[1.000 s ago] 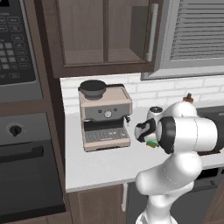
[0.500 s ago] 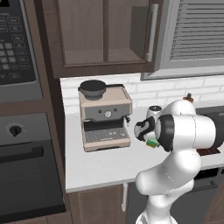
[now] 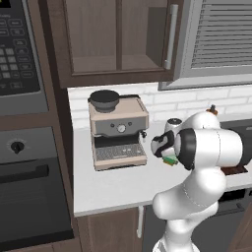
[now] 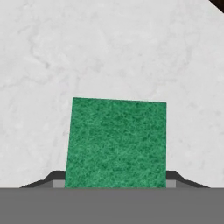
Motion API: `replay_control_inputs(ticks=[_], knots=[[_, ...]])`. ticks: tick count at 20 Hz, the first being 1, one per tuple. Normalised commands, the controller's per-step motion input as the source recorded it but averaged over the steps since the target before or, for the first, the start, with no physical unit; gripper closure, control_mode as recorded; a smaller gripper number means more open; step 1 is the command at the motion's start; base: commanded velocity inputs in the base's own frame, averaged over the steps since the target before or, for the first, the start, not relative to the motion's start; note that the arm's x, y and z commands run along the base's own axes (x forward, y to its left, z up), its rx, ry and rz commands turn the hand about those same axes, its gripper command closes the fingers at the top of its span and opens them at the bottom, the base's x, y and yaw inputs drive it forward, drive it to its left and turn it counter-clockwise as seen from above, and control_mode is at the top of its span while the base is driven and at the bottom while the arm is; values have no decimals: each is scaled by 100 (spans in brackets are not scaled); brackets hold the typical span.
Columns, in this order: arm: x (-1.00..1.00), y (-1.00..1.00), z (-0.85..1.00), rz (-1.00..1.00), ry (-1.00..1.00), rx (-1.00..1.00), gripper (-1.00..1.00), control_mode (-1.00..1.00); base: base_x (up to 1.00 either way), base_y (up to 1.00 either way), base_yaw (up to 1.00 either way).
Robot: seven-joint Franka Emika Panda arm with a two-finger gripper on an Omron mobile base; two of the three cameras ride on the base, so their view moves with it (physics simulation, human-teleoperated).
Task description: Pick up the sponge from the counter and clean the cutting board by briefly scrubbing or pressing down on the cutting board. Once finished, release the sponge.
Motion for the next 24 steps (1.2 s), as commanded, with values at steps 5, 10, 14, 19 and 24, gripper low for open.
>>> replay_control_inputs(ticks=[5,10,14,19,24], knots=[[-38,-4,55,1,-2,0,100,-100,0,0,0],[-23,-33,37,0,0,0,100,-100,0,0,0],[-2,-62,24,-3,5,0,100,-100,0,0,0],[0,-73,17,0,7,0,100,-100,0,0,0],[0,-67,0,0,0,0,100,-100,0,0,0]])
